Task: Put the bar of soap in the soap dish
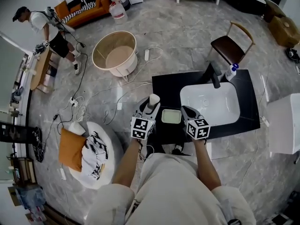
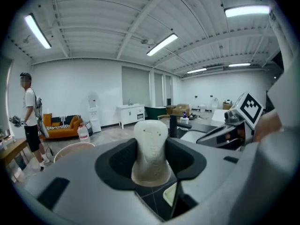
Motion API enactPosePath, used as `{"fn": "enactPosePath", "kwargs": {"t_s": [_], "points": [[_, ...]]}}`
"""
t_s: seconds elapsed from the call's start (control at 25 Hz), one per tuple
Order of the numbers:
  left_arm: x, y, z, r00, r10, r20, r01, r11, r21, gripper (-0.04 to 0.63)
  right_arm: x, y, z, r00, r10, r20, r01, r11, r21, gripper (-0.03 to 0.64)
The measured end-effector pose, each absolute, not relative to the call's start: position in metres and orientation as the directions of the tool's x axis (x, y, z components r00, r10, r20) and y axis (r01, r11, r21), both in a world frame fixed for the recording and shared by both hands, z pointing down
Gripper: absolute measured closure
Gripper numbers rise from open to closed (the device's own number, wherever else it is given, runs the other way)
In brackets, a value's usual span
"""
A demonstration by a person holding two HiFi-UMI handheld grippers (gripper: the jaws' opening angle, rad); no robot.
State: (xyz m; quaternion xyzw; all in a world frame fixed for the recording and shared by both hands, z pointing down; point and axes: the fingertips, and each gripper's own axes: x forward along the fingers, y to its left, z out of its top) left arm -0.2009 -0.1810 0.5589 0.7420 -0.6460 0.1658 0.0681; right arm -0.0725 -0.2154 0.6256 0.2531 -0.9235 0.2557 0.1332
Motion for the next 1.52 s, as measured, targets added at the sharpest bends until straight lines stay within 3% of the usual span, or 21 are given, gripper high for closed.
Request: {"fn": "enactPosePath", "kwargs": {"t_s": [1.04,1.52], "points": [[-0.163,-0.172,0.641,0.285,-0.756,0.589,-0.857,-0.476,-0.198,0.399,-0.051,-0.193,0.665,-0.819,-0.377,0.432,-0.561,0.681,-0.471,0.614],[-0.141,-0.169,0.673,0.344,-0.642,0.686,-0.741,-0.634,-0.221,0.399,-0.042,-0.188,0.679,-0.799,-0.374,0.470,-0.586,0.662,-0.469,0.614]]}}
